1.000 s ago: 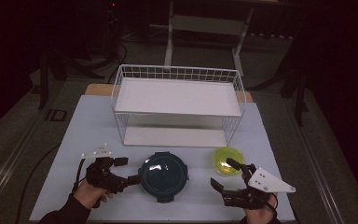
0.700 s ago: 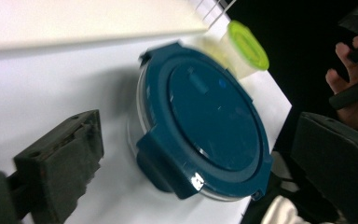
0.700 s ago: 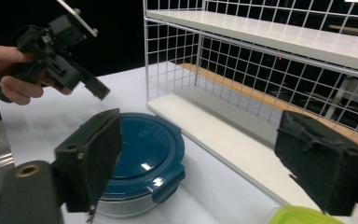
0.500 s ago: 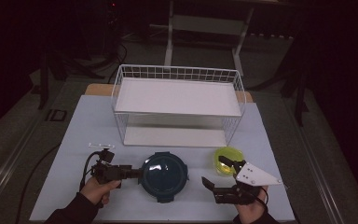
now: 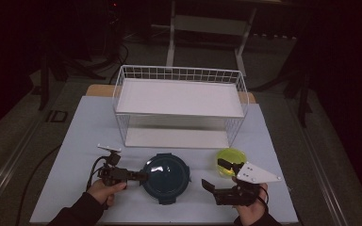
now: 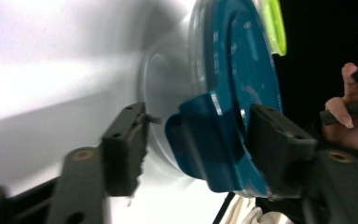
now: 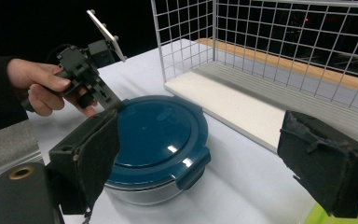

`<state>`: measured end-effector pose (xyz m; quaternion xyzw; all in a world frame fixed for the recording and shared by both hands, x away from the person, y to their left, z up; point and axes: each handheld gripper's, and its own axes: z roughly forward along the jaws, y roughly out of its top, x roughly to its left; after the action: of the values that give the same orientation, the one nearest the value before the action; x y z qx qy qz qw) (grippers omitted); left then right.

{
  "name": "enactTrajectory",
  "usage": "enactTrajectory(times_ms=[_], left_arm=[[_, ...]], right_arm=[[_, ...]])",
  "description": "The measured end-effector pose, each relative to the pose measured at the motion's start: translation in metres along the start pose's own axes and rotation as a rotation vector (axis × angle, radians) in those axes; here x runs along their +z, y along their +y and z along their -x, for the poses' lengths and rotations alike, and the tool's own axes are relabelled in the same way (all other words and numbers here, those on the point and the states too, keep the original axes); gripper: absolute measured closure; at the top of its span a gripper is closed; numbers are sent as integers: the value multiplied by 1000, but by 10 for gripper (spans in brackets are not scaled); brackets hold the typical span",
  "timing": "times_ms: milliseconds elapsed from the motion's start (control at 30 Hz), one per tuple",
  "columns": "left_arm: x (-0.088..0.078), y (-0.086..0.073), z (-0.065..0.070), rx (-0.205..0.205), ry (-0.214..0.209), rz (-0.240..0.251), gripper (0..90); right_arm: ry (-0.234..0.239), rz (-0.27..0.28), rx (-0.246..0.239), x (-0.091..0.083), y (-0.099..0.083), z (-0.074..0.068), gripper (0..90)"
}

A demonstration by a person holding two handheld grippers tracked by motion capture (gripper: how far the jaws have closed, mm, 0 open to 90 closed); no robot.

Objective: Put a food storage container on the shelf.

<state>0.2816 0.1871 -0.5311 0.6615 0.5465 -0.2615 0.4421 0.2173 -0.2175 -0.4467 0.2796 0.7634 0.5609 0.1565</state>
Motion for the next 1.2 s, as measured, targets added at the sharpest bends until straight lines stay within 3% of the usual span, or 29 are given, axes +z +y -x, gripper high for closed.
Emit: enactTrajectory(times_ms=[67,200,367,400,467,500,567,700,1000,1200], left_arm=[[0,0,-1,-15,-22,-4,499],[0,1,-5,-22,-53,-12,511],[0,0,-6,-3,-59,-10,521],[0,0,-6,-3,-63,-11,524],[0,-2,-4,9,-64,-9,529],[0,-2,-3,21,-62,-8,529],[-1,-3,0,53,-56,-2,530],[-1,-5,5,126,-52,7,530],[-4,-11,14,257,-50,-1,543],[-5,-13,15,300,-57,-3,547]], right_arm=[[3,-3,-3,0,0,-1,127],[12,-18,7,2,-2,-1,127],[26,-39,40,4,-3,2,119],[11,-46,43,5,-4,2,119],[47,-70,100,9,-5,5,105],[38,-77,129,11,-5,6,105],[74,-99,200,16,-8,10,105],[117,-163,291,24,-13,13,138],[180,-272,416,46,-29,23,280],[225,-304,469,58,-34,25,370]])
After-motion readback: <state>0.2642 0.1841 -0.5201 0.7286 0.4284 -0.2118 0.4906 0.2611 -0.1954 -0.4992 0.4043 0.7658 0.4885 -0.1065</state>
